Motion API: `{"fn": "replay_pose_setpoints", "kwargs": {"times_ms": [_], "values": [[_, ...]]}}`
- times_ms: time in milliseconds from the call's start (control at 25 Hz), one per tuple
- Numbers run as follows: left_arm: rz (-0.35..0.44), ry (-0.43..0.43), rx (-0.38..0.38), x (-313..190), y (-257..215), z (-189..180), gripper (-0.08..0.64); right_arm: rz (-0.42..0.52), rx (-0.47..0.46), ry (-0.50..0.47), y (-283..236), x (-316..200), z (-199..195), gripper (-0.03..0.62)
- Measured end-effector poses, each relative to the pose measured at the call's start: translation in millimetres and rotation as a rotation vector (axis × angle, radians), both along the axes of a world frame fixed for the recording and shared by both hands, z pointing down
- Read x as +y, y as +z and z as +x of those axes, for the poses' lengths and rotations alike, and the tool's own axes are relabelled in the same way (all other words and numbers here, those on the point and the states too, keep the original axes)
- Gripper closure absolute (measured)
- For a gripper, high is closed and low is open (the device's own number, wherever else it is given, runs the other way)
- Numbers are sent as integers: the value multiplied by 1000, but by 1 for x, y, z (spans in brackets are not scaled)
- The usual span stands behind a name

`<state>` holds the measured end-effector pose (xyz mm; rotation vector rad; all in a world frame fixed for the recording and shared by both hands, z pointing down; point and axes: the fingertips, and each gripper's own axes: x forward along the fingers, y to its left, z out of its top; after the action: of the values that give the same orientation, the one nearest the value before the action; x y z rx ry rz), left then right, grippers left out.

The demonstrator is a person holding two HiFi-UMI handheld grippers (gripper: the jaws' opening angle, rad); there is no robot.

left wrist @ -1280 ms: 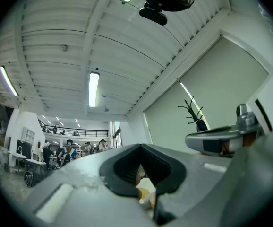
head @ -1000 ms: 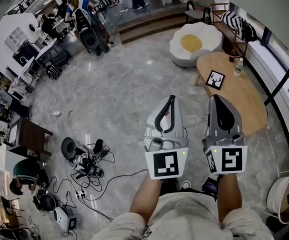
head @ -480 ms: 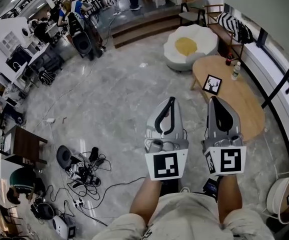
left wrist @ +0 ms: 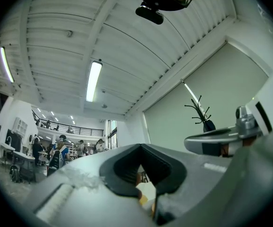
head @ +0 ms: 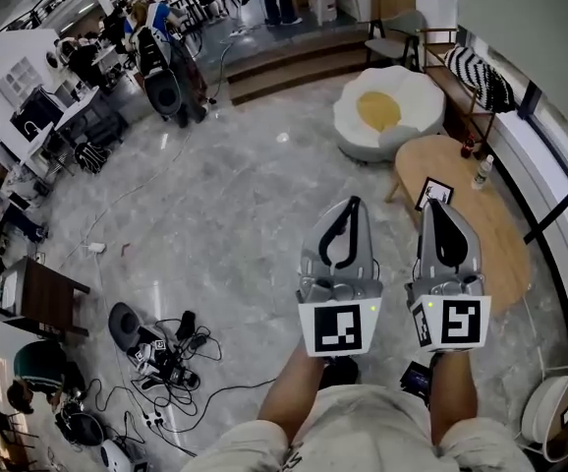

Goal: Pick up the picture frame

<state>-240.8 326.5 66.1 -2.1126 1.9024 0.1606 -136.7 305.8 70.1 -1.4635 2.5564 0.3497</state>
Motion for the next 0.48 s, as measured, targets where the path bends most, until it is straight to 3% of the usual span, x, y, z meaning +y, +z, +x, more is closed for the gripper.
{"fn": "replay_pose_setpoints", "kwargs": {"times_ms": [200,480], "values": [[-6,21,21,-43,-5,-37,555,5,16,27,-9,-39,-35,591],[6,73,38,-93,-13,-54,555,13,38,94,-16,-84,-43,591]]}}
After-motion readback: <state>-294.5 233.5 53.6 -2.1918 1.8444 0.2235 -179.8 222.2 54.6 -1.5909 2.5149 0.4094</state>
